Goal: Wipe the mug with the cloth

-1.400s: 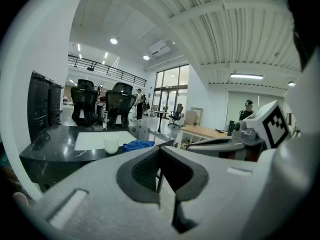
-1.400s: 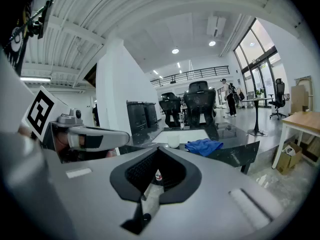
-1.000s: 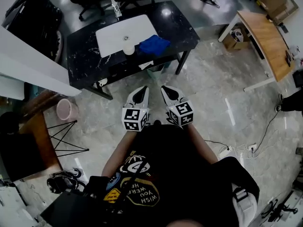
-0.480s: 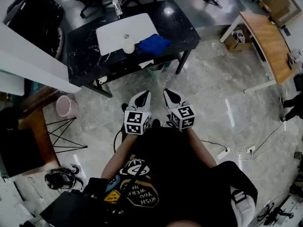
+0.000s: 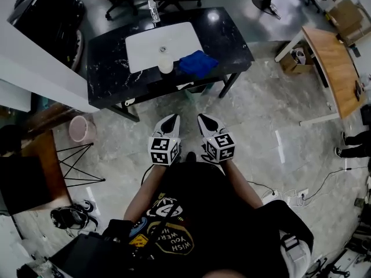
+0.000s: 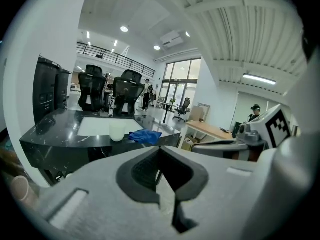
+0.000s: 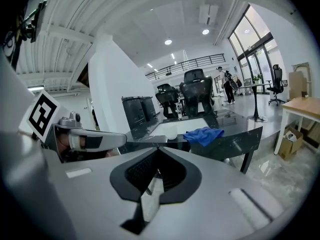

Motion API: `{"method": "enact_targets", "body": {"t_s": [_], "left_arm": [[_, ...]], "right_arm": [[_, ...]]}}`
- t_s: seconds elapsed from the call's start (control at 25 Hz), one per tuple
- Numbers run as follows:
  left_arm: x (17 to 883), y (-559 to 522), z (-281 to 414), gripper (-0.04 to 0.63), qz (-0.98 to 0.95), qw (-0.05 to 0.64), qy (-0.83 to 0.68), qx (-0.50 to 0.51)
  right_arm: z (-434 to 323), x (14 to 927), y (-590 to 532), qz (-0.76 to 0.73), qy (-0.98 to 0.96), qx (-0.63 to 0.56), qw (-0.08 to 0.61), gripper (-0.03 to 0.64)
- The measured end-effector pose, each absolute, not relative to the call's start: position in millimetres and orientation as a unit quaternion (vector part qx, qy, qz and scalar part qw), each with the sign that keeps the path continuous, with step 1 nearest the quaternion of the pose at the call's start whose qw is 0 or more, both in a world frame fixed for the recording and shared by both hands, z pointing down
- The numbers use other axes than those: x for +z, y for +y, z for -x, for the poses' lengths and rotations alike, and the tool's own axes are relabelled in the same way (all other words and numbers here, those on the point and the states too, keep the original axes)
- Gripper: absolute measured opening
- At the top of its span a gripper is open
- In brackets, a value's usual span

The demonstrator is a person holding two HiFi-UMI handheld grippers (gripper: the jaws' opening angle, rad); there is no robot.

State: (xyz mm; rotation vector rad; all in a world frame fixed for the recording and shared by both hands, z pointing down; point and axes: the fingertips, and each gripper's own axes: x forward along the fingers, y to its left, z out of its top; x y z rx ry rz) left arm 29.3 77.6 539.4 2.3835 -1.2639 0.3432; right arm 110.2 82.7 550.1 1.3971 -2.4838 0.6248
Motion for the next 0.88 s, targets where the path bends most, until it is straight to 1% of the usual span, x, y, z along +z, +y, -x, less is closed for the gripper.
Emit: {"method": "enact_targets", "body": {"t_s": [0.16,0.4,0.68,0.88], "left_arm": [[533.9,48.0,-22.3,0.003,-0.873,0.184,-0.43,0.135],[542.5,-26.4,14.0,0.003,-0.865,0.215,-0.441,0.108],[557.8,-77.7,20.5,0.003,-0.88,0.214,-0.409,0.115],[567.7,-105.9,20.0,0.003,-0.888,0.201,-0.395,0.122]], "right_arm": [[-94.4,557.4,51.4,-0.467,-0.847,0.221,0.124,0.002],[-61.0,555.6,-3.4,-0.448,-0.859,0.204,0.144,0.002],[-62.5,580.7,-67.5,-0.467,-0.845,0.192,0.176,0.002],[-76.2,598.1,-108.5,-0.472,-0.838,0.163,0.219,0.008]]}}
